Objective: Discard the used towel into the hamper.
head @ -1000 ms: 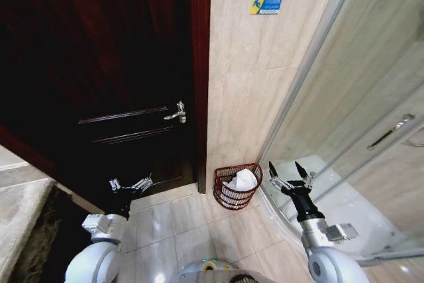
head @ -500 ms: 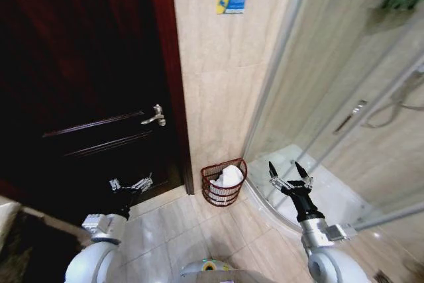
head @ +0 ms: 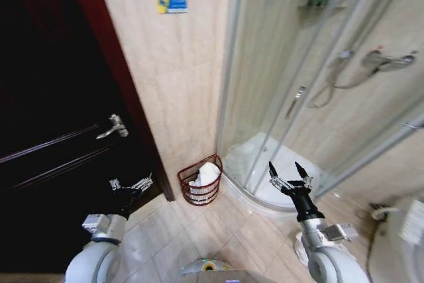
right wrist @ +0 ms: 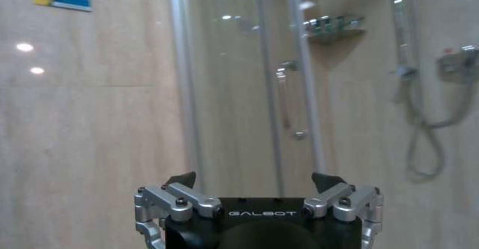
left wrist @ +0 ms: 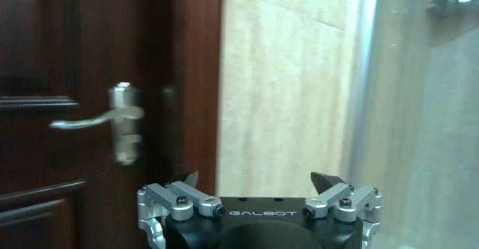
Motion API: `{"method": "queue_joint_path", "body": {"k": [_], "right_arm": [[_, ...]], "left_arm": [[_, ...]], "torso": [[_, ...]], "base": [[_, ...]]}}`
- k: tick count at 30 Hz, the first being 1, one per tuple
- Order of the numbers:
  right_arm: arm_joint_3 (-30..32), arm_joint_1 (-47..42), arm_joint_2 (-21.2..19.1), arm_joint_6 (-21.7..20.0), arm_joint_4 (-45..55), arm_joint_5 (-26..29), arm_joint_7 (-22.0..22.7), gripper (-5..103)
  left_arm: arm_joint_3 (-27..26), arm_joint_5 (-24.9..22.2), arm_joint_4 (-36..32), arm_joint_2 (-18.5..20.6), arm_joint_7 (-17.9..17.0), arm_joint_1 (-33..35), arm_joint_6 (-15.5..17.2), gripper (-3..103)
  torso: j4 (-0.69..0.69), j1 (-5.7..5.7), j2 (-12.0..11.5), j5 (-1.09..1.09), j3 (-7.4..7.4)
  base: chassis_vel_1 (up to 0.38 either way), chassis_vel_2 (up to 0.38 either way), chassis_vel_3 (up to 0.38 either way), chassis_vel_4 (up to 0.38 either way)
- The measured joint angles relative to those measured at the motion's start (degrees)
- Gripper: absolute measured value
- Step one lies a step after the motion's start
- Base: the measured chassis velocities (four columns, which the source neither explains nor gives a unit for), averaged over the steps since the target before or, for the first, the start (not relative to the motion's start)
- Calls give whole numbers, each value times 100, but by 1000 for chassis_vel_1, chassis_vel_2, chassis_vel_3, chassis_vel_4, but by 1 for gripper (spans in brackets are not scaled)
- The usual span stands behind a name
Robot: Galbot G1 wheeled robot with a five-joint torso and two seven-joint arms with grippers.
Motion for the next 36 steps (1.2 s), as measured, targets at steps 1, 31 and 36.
{"method": "queue_joint_path", "body": {"k": [1,31,36], "right_arm": [[0,0,0,0,0,0,0,100],[0,0,0,0,0,0,1,100],[1,0,0,0,0,0,0,100]], "left_arm": [[0,0,0,0,0,0,0,98],[0,0,0,0,0,0,0,98],[0,0,0,0,0,0,0,98]], "torso": [[0,0,0,0,0],[1,0,0,0,0],[-2,0,0,1,0]], "base": [[-104,-132,-135,-133],[-125,-125,-125,-125],[-120,-111,-117,-116]]}}
